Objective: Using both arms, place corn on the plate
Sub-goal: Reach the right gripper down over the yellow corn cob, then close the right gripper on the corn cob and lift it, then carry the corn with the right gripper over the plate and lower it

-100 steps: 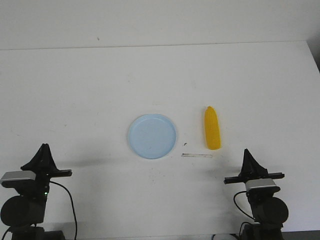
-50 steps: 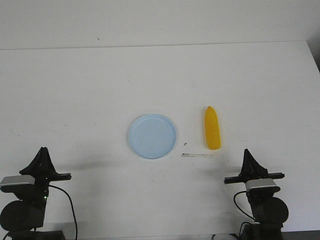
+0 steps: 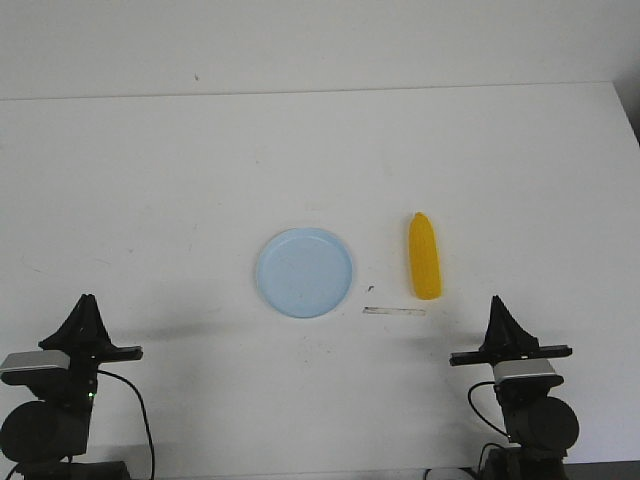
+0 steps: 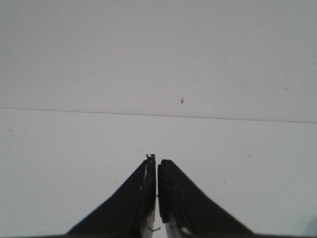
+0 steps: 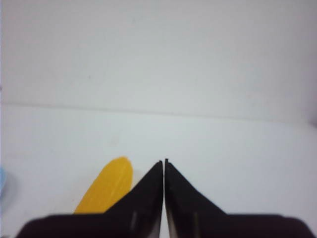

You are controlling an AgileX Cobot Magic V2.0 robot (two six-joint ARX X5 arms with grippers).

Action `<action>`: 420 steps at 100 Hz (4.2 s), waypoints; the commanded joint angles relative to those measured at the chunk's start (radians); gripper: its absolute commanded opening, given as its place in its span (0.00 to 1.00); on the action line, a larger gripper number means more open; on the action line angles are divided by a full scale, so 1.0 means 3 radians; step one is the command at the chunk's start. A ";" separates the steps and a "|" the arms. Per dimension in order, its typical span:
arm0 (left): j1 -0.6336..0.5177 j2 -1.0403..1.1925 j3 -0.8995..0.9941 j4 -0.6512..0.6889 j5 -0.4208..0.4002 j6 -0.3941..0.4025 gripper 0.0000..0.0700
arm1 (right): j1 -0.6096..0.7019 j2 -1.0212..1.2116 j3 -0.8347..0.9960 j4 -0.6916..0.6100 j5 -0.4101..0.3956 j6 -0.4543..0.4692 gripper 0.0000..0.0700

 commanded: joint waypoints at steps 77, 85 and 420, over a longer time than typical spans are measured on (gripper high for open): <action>0.0004 -0.0005 0.0017 0.0036 0.0001 0.0019 0.00 | 0.0270 0.2201 0.1756 -0.1133 0.0010 -0.0031 0.01; 0.0004 -0.0005 0.0017 0.0036 0.0000 0.0019 0.00 | 0.0324 0.2536 0.1975 -0.1261 0.0013 -0.0019 0.01; 0.0004 -0.0005 0.0017 0.0034 0.0000 0.0019 0.00 | 0.1708 0.6110 0.4658 -0.2258 -0.1471 0.1457 0.48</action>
